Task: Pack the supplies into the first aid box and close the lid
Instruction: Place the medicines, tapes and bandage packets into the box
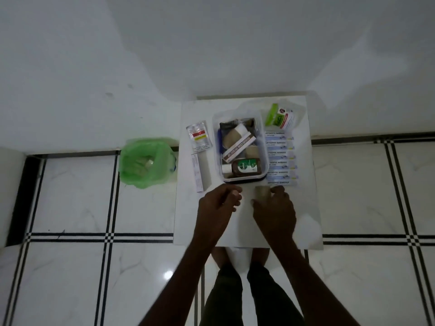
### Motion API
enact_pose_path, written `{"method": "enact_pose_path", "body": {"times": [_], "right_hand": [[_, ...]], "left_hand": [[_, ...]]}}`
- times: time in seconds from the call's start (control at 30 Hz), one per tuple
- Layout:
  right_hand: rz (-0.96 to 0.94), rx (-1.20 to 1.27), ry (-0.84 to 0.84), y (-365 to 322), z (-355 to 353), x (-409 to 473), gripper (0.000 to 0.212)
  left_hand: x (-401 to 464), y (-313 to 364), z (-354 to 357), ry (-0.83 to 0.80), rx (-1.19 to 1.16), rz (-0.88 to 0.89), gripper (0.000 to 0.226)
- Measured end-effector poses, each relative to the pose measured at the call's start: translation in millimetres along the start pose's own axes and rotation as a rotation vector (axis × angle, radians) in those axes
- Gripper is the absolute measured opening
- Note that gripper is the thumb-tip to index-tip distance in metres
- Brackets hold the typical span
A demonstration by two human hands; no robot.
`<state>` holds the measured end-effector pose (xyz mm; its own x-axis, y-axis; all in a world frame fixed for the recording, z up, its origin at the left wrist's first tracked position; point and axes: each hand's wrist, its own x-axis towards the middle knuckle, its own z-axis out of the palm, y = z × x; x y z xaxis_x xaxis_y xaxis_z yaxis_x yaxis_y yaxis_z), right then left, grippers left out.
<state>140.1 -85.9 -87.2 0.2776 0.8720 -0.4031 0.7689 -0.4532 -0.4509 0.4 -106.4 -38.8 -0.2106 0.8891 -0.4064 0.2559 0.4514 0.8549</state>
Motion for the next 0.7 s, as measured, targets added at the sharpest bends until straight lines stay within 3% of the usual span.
{"method": "enact_pose_path", "body": {"times": [0.1,0.23,0.43,0.5,0.6,0.7], "right_hand": [[-0.028,-0.016,0.021,2.3,9.8,0.3,0.05],[-0.011,0.028,0.133,-0.1,-2.3,-4.7,0.047],[-0.218,0.068,0.388,-28.9,-32.6,-16.0,0.048],[-0.34,0.069,0.429,-45.3,-40.5,-14.4,0.048],[-0.5,0.034,0.366,-69.6,-44.1,-2.9,0.05],[-0.583,-0.067,0.22,-85.3,-42.1,19.9,0.05]], "left_hand": [[1.3,-38.3,5.0,0.122,0.411,0.18,0.021],[8.3,-75.0,8.1,0.087,0.857,0.193,0.05],[15.0,-67.4,10.7,0.023,0.805,0.111,0.06],[18.8,-66.1,8.2,0.033,0.776,0.102,0.049],[21.6,-68.0,1.8,0.093,0.753,0.108,0.024],[22.1,-70.3,0.4,0.133,0.777,0.153,0.028]]}}
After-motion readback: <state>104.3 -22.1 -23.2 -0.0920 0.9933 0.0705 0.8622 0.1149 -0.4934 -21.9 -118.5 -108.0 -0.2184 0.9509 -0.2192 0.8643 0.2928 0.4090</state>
